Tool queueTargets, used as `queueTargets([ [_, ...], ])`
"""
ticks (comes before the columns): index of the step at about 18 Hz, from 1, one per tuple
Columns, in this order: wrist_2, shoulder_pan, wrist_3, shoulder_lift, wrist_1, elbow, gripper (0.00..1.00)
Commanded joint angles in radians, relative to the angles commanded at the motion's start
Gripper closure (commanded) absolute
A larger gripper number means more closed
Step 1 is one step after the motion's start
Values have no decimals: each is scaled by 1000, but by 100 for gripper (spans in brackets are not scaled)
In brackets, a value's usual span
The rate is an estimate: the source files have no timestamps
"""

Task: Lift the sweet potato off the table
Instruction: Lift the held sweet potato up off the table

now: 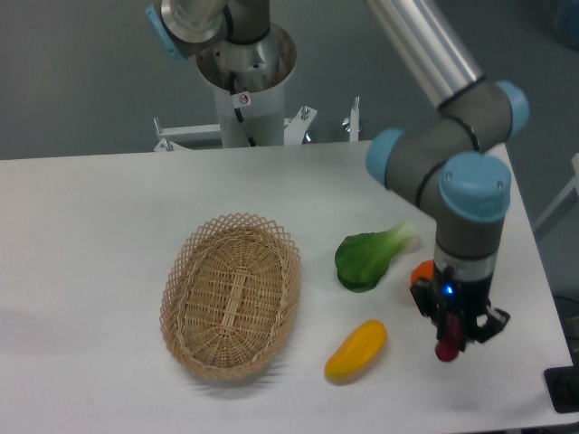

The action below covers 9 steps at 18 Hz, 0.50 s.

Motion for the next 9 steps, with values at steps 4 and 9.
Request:
queueTargets([
  [4,-22,24,2,58,-134,14,81],
  [9,-25,55,12,88,-188,15,81],
])
